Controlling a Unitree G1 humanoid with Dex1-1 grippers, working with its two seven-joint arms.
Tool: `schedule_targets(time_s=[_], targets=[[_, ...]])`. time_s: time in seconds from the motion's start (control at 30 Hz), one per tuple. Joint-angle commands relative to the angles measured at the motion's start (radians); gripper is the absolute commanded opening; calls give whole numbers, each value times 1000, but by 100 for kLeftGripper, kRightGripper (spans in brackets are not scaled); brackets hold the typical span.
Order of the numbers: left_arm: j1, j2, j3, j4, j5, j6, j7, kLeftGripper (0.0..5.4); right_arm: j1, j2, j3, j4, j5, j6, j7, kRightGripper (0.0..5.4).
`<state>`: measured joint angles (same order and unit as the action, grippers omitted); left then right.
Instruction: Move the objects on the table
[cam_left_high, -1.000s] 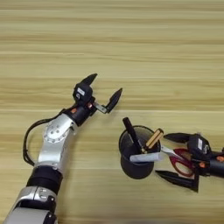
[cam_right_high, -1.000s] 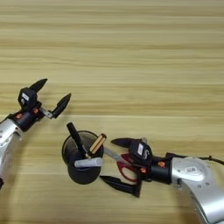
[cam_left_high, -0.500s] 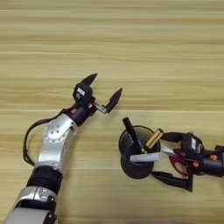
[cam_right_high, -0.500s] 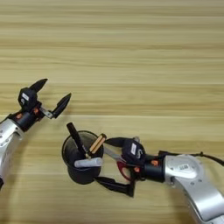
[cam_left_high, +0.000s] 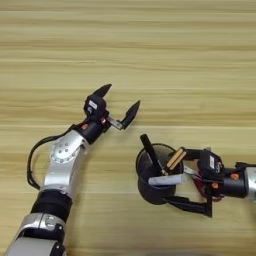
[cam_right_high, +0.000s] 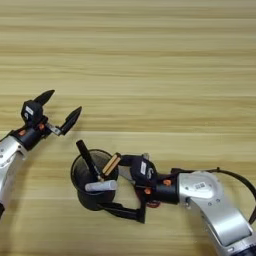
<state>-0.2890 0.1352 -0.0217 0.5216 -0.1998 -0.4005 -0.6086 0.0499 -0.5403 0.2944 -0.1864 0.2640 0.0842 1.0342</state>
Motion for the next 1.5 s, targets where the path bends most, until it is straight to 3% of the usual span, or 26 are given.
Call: schedule_targets(time_s=[0.03,0.93,1.13,1.5], targets=[[-15,0,-1,5,16,-8,8,540,-36,12,12,19,-4,13,3,538],[-7,1,-1,-1,14,-10,9,540,-100,96,85,97,-30,-9,-1,538],[-6,1,0,0,13,-11,8,540,-103,111,77,105,-29,-16,-11,468],[-6,3,1,4,12,-13,7,540,-110,133,68,104,-21,-17,-24,465]])
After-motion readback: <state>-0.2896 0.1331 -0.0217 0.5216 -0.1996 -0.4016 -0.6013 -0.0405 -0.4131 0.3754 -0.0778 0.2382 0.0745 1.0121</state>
